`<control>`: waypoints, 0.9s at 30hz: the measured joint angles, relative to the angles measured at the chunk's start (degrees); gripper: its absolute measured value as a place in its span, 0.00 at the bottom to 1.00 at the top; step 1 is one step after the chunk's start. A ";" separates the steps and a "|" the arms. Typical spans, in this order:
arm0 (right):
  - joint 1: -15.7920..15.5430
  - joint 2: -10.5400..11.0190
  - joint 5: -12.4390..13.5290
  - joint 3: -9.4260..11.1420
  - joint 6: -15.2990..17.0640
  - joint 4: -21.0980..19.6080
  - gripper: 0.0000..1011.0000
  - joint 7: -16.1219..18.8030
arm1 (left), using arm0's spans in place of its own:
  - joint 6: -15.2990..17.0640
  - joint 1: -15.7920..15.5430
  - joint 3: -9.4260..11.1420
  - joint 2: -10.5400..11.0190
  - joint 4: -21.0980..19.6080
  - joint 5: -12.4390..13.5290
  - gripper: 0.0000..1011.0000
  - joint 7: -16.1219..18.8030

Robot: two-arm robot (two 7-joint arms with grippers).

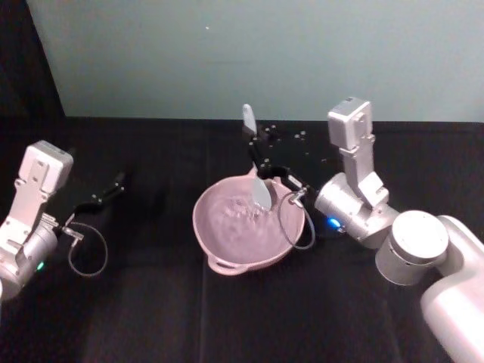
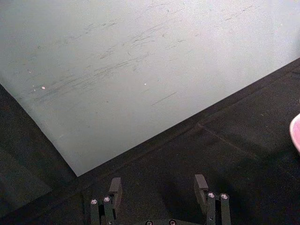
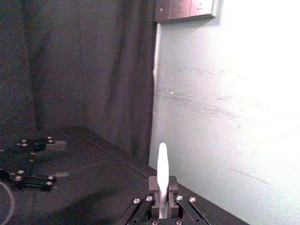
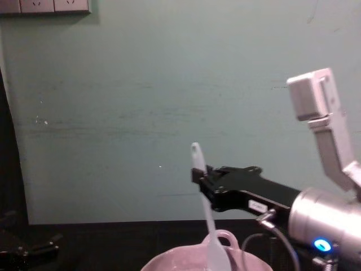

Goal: Use the one hand to pick up the spoon and stir the clear water in the bowl.

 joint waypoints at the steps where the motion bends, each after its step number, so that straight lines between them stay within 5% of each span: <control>1: 0.00 0.00 0.00 0.00 0.00 0.00 0.11 0.00 | 0.00 0.00 0.01 0.00 0.00 0.00 1.00 0.00; 7: -4.01 3.59 1.57 2.08 3.65 -7.26 0.11 2.10 | 0.00 0.00 0.00 0.00 0.00 0.00 1.00 0.00; 15: -7.77 6.36 6.55 1.22 9.35 -13.85 0.11 7.15 | 0.00 0.00 0.00 0.00 0.00 0.00 1.00 0.00; 21: -7.78 6.00 9.78 -0.27 11.46 -14.65 0.11 9.59 | 0.00 0.00 0.00 0.00 0.00 0.00 1.00 0.00; 27: -5.43 3.08 10.05 -2.39 8.91 -11.25 0.11 9.23 | 0.00 0.00 0.01 0.00 0.00 0.00 1.00 0.00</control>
